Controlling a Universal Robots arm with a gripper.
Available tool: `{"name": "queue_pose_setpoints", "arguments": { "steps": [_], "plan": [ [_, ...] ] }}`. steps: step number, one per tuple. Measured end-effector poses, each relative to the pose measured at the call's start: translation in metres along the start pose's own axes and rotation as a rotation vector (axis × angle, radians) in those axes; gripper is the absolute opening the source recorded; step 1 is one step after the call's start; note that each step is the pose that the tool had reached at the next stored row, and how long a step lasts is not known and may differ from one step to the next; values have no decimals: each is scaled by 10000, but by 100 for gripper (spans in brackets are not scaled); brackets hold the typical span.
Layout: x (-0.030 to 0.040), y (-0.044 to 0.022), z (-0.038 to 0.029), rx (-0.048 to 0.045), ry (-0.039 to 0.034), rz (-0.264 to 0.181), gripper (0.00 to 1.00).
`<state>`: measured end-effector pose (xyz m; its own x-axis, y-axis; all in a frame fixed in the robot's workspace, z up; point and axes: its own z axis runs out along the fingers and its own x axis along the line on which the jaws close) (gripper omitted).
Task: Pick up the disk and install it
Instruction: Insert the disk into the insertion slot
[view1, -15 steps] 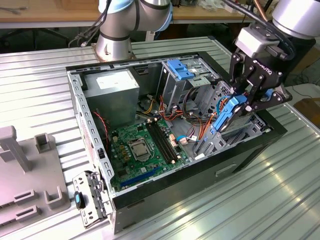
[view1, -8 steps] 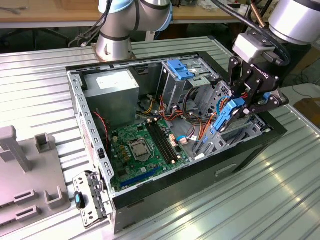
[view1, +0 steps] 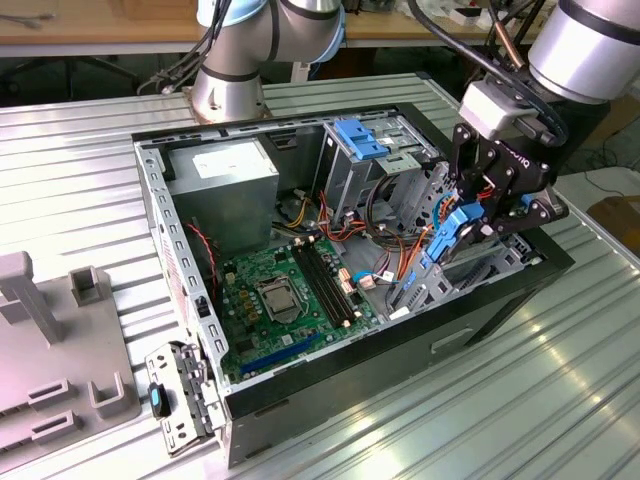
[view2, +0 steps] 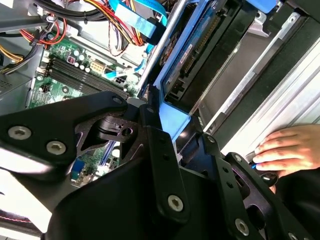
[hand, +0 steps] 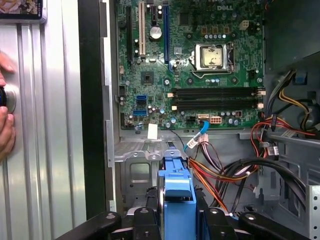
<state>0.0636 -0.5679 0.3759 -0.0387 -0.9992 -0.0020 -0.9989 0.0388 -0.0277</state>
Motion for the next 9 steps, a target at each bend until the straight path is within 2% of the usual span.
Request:
{"name": "queue_pose_setpoints", "arguments": {
  "steps": [9],
  "plan": [
    [0,3,136,0,0,0,37]
  ]
}}
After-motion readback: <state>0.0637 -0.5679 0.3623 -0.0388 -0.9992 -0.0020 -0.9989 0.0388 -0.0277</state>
